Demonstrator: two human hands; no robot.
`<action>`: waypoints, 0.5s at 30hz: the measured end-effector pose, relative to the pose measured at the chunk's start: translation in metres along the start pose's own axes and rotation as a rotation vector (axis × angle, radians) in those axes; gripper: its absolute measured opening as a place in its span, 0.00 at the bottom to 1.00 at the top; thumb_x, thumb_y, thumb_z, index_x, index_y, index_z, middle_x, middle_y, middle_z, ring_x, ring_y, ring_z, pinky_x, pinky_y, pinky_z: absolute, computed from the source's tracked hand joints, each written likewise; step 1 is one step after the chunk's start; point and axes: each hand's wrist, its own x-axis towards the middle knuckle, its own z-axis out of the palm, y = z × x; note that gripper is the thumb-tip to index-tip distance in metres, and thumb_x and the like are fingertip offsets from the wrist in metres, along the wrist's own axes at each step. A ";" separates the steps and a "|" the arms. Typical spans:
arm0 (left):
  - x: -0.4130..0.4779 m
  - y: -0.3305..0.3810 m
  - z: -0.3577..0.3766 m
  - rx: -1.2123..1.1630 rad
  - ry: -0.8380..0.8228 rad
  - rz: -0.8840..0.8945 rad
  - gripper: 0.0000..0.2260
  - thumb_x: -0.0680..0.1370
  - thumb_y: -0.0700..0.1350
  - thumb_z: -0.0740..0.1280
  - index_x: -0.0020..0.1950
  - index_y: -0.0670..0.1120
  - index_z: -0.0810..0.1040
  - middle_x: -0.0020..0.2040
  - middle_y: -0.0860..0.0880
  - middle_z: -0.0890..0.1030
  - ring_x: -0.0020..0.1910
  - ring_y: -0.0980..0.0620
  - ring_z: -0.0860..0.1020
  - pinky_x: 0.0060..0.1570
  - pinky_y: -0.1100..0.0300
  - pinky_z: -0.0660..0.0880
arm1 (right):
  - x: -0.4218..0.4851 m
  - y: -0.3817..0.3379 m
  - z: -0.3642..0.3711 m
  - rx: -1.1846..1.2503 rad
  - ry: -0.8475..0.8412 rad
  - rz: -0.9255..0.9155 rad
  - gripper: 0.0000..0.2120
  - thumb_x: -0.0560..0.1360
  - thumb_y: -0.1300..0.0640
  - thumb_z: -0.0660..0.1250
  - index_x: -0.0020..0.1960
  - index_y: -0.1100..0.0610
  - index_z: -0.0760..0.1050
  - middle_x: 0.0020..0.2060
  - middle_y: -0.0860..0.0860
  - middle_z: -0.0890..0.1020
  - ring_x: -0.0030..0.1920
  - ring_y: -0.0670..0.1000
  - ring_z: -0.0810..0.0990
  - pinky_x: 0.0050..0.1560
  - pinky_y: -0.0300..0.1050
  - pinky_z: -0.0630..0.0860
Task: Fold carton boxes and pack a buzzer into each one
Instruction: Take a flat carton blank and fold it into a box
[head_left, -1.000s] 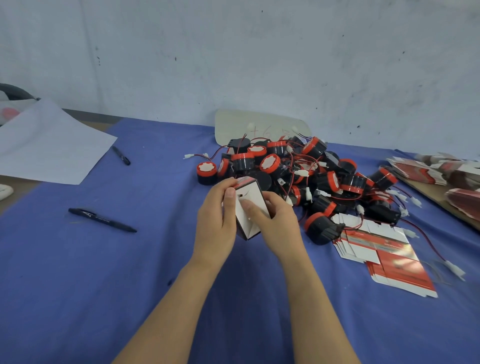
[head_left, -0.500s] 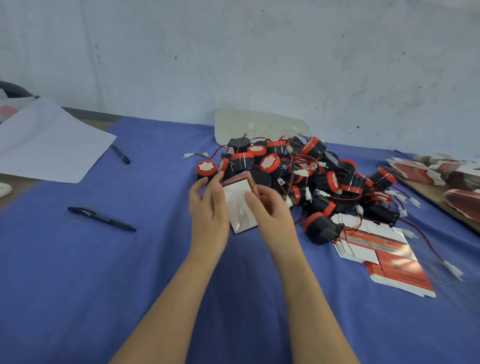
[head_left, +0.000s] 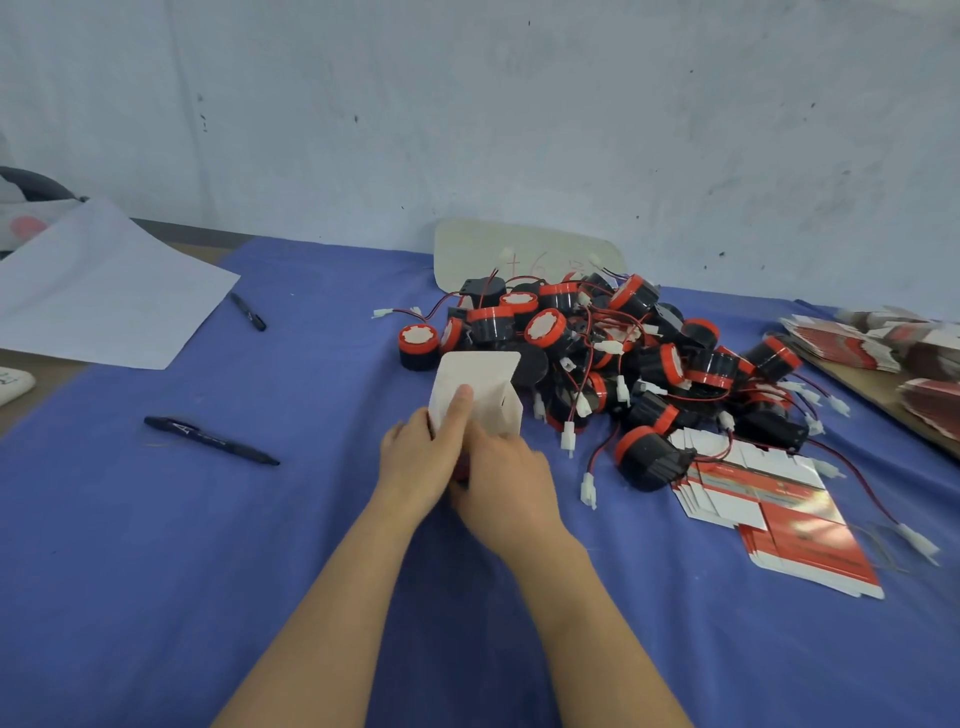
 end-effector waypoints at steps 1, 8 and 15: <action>0.000 -0.001 0.000 0.045 0.010 -0.002 0.23 0.79 0.64 0.52 0.56 0.49 0.74 0.57 0.47 0.78 0.62 0.46 0.73 0.64 0.46 0.70 | 0.001 -0.002 -0.001 -0.056 -0.021 0.006 0.10 0.76 0.55 0.60 0.55 0.49 0.76 0.46 0.49 0.81 0.50 0.54 0.75 0.45 0.46 0.63; -0.009 0.005 0.002 -0.062 0.277 0.226 0.04 0.82 0.41 0.56 0.55 0.48 0.66 0.52 0.53 0.74 0.46 0.52 0.75 0.41 0.63 0.71 | 0.012 -0.009 -0.005 -0.248 -0.090 0.028 0.06 0.73 0.59 0.60 0.38 0.51 0.69 0.30 0.47 0.69 0.38 0.53 0.68 0.47 0.50 0.56; -0.013 -0.001 0.007 0.128 0.319 0.390 0.10 0.77 0.34 0.57 0.48 0.50 0.65 0.49 0.53 0.71 0.39 0.51 0.70 0.33 0.56 0.68 | 0.002 0.021 -0.035 0.462 0.153 0.031 0.11 0.75 0.61 0.63 0.52 0.50 0.80 0.44 0.46 0.84 0.42 0.48 0.80 0.46 0.43 0.76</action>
